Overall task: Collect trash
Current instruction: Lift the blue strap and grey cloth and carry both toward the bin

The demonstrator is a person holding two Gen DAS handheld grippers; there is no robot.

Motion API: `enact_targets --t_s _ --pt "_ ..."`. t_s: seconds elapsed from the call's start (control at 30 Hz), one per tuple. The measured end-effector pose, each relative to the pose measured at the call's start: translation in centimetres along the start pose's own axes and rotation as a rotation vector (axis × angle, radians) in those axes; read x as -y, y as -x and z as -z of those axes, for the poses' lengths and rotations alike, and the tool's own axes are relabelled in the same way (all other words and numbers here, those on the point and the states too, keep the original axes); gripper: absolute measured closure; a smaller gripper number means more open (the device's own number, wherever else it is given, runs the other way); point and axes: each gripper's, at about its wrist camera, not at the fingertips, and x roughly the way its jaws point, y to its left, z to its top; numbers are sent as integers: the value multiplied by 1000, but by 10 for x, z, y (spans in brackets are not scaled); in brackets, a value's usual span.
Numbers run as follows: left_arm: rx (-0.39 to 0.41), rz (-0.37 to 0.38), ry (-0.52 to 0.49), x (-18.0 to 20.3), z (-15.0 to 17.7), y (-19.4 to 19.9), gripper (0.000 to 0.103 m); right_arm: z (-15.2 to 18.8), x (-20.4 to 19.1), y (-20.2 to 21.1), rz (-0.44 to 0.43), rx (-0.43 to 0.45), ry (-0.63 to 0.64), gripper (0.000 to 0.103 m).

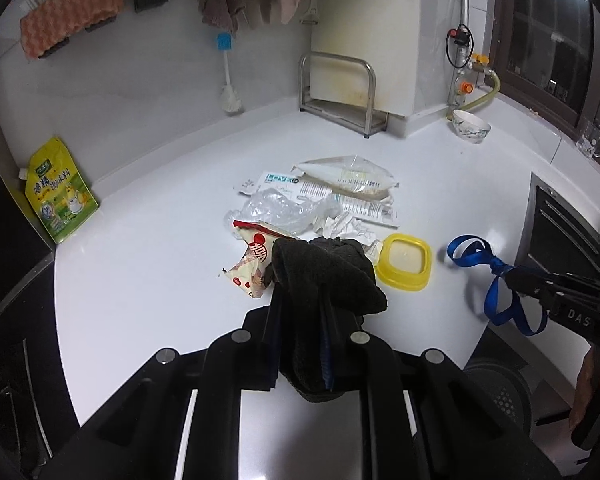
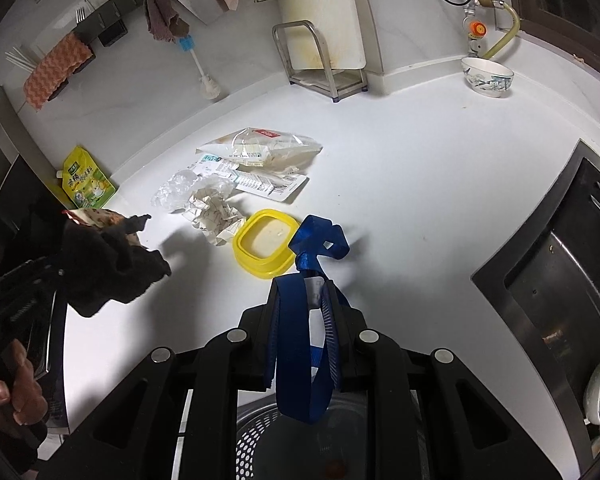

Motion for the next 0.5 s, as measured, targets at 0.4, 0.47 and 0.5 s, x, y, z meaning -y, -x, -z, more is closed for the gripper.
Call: enact_targets --t_s 0.4,0.47,0.5 --pt "-78 6 99 -13 9 7 87 12 -13 17 -36 -6 36 83" --pt "-17 -42 64 -10 8 21 87 14 -15 21 -41 -5 44 83" --pt "8 -62 37 -6 8 27 87 15 -16 21 -43 -6 45 83"
